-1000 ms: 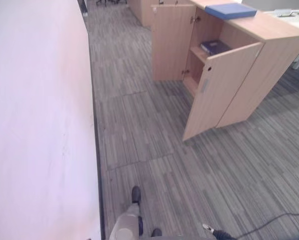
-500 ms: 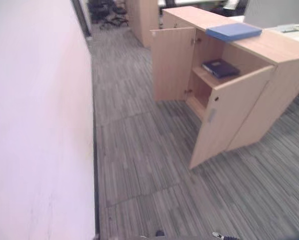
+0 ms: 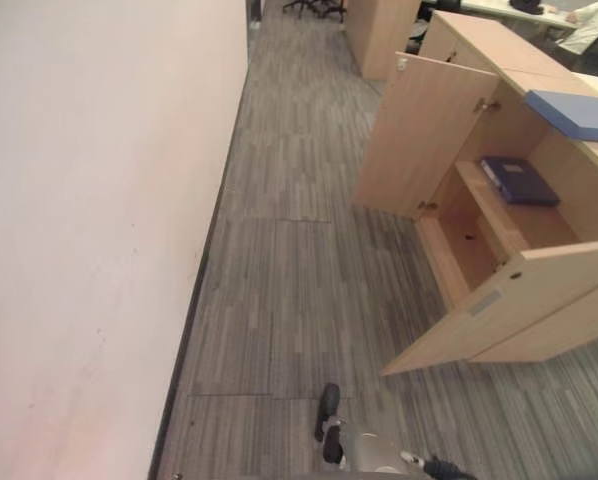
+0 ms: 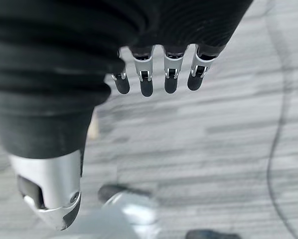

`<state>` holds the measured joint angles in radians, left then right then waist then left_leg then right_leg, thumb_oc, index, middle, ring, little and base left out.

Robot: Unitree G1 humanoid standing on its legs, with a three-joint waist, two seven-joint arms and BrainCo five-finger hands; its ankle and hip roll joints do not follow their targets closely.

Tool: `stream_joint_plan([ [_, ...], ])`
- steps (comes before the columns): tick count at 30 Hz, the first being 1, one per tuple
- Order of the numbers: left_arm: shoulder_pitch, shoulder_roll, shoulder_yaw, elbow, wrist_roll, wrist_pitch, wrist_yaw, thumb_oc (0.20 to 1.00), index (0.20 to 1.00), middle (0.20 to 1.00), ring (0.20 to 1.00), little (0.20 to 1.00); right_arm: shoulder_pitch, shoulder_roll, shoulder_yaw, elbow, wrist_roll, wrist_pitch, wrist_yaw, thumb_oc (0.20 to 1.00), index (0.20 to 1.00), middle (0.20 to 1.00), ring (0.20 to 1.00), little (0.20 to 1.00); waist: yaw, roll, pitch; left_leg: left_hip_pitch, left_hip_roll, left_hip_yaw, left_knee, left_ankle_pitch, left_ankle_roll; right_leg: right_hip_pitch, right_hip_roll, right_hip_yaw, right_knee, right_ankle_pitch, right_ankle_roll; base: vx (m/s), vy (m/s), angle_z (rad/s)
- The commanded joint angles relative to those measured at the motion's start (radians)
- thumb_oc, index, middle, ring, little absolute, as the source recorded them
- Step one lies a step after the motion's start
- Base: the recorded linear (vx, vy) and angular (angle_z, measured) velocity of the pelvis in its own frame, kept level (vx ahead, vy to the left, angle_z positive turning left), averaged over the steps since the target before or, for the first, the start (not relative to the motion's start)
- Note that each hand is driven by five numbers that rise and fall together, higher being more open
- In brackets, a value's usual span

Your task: Put the empty folder in the office cabinet

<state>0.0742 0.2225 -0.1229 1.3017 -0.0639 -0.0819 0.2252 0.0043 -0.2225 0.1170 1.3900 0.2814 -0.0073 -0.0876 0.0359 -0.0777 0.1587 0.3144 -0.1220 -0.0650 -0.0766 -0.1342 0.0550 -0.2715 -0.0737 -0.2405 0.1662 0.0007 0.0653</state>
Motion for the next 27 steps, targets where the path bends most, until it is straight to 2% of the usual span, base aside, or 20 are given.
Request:
stream_joint_plan([
  [1, -0.015, -0.010, -0.006, 0.012, 0.022, -0.012, 0.019, 1.000, 1.000, 1.000, 1.000, 1.000, -0.083, 0.009, 0.017, 0.001, 0.024, -0.009, -0.014, 1.000, 1.000, 1.000, 1.000, 1.000, -0.007, 0.031, -0.006, -0.119, 0.031, 0.045, -0.011, 0.053, -0.019, 0.177, -0.029, 0.019, -0.185, 0.167, 0.072, 0.21, -0.158, 0.14],
  [9, -0.010, -0.006, 0.011, 0.001, 0.003, -0.015, 0.040, 1.000, 1.000, 1.000, 1.000, 1.000, -0.071, 0.022, 0.083, -0.057, 0.009, -0.020, -0.019, 1.000, 1.000, 1.000, 1.000, 1.000, -0.008, 0.017, -0.030, -0.111, 0.110, 0.038, -0.011, 0.038, -0.057, 0.213, 0.034, 0.010, -0.199, 0.103, 0.040, 0.19, -0.170, 0.16],
  [16, -0.040, 0.008, -0.009, -0.033, -0.008, -0.022, 0.056, 1.000, 1.000, 1.000, 1.000, 1.000, -0.067, 0.016, 0.095, -0.059, 0.004, -0.017, -0.020, 1.000, 1.000, 1.000, 1.000, 1.000, -0.017, 0.010, -0.018, -0.142, 0.152, 0.032, 0.058, 0.014, -0.083, 0.189, 0.040, 0.007, -0.112, 0.026, 0.008, 0.11, -0.115, 0.08],
  [18, -0.044, 0.014, -0.021, -0.047, 0.002, -0.024, 0.058, 1.000, 1.000, 1.000, 1.000, 1.000, -0.064, 0.014, 0.097, -0.057, 0.002, -0.019, -0.021, 1.000, 1.000, 1.000, 1.000, 1.000, -0.019, 0.006, -0.005, -0.194, 0.167, 0.057, 0.196, 0.024, -0.104, 0.206, 0.037, 0.010, -0.103, 0.009, -0.008, 0.05, -0.095, 0.24],
  [19, -0.049, 0.018, -0.024, -0.066, -0.001, -0.029, 0.058, 1.000, 1.000, 1.000, 1.000, 1.000, -0.066, 0.008, 0.100, -0.054, 0.001, -0.019, -0.028, 1.000, 1.000, 1.000, 1.000, 1.000, -0.013, -0.007, 0.021, -0.282, 0.168, 0.089, 0.370, 0.081, -0.106, 0.242, 0.032, 0.002, -0.115, 0.003, -0.022, 0.01, -0.111, 0.31],
  [21, -0.053, 0.018, -0.021, -0.078, -0.015, -0.032, 0.069, 1.000, 1.000, 1.000, 1.000, 1.000, -0.076, -0.001, 0.095, -0.034, -0.003, -0.014, -0.038, 1.000, 1.000, 1.000, 1.000, 1.000, -0.002, -0.018, 0.044, -0.377, 0.205, 0.132, 0.482, 0.123, -0.084, 0.274, 0.022, -0.017, -0.136, -0.003, -0.030, 0.00, -0.082, 0.37],
  [23, -0.052, 0.020, -0.018, -0.084, -0.018, -0.033, 0.074, 1.000, 1.000, 1.000, 1.000, 1.000, -0.081, -0.006, 0.090, -0.027, -0.003, -0.010, -0.039, 1.000, 1.000, 1.000, 1.000, 1.000, 0.006, -0.023, 0.050, -0.408, 0.221, 0.156, 0.488, 0.112, -0.073, 0.289, 0.015, -0.020, -0.145, -0.006, -0.026, 0.09, 0.021, 0.06],
  [24, -0.048, 0.018, -0.017, -0.091, -0.015, -0.035, 0.079, 1.000, 1.000, 1.000, 1.000, 1.000, -0.082, -0.014, 0.075, -0.008, -0.008, -0.003, -0.043, 1.000, 1.000, 1.000, 1.000, 1.000, 0.015, -0.031, 0.044, -0.428, 0.249, 0.179, 0.369, 0.106, -0.078, 0.311, -0.010, -0.025, -0.168, -0.006, -0.006, 0.18, 0.133, -0.05],
  [25, -0.044, 0.017, -0.018, -0.095, -0.015, -0.038, 0.080, 1.000, 1.000, 1.000, 1.000, 1.000, -0.079, -0.021, 0.068, -0.003, -0.016, -0.002, -0.045, 1.000, 1.000, 1.000, 1.000, 1.000, 0.016, -0.024, 0.037, -0.435, 0.270, 0.178, 0.291, 0.137, -0.095, 0.319, -0.020, -0.027, -0.178, -0.010, 0.002, 0.20, 0.206, 0.09],
  [27, -0.039, 0.019, -0.017, -0.106, -0.019, -0.040, 0.081, 1.000, 1.000, 1.000, 1.000, 1.000, -0.077, -0.037, 0.050, 0.001, -0.024, 0.001, -0.049, 1.000, 1.000, 1.000, 1.000, 1.000, 0.022, 0.003, 0.028, -0.462, 0.314, 0.172, 0.144, 0.255, -0.135, 0.346, -0.024, -0.027, -0.193, -0.024, 0.008, 0.14, 0.190, 0.30],
])
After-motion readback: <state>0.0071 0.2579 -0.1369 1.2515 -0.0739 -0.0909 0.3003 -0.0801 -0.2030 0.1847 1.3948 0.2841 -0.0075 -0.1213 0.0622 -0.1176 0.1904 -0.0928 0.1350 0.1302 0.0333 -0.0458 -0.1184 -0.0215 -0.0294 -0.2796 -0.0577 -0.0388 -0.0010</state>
